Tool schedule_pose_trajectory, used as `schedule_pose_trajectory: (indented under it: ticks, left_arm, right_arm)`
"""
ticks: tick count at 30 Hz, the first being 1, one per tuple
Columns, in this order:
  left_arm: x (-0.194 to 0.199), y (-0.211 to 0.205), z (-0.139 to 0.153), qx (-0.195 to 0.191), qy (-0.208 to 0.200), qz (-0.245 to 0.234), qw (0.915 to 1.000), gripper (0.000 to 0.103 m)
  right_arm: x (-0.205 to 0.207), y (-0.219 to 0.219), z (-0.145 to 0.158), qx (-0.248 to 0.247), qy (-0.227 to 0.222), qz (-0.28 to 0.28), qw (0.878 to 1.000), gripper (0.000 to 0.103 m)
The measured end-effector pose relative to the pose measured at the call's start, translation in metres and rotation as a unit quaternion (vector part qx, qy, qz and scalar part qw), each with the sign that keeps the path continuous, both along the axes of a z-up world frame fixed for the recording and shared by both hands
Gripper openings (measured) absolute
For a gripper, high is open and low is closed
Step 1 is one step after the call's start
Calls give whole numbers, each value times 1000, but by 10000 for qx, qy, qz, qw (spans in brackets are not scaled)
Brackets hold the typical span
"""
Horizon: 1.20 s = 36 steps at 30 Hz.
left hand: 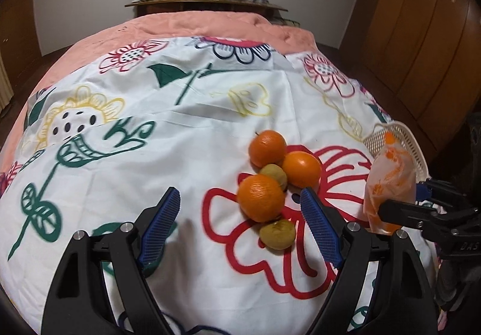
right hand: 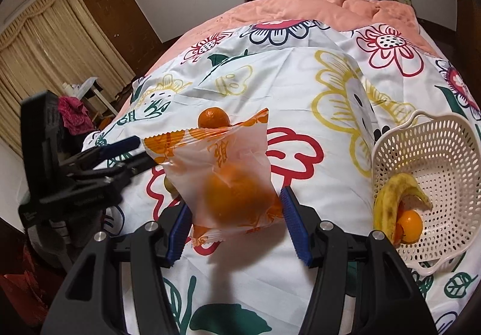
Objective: Organize fruits
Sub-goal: 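Carry the bag of mandarins toward the basket with the right gripper while the left approaches a large orange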
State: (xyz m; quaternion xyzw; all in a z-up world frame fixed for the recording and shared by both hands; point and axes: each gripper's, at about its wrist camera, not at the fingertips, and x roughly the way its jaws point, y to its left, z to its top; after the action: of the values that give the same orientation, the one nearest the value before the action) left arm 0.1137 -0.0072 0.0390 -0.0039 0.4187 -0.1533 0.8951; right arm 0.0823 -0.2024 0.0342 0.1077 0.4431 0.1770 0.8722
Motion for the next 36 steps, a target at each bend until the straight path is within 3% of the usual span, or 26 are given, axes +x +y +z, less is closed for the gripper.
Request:
schedule_pose_trajectory:
  ticks: [8, 13, 16, 36]
  left_arm:
    - [10, -13, -12, 102, 203, -165, 9996, 56]
    - [15, -13, -20, 18, 304, -204, 9993, 50]
    - [14, -14, -19, -56, 301, -270, 9992, 41]
    - [-3, -18, 1, 202, -85, -116, 9997, 40]
  right_arm:
    - [-2, -7, -3, 219, -29, -38, 9997, 58]
    - [-2, -10, -4, 321, -43, -56, 9995, 58]
    - [-2, -11, -4, 369, -50, -75, 9993, 58]
    - [-8, -23, 5, 598, -183, -312, 9976, 58]
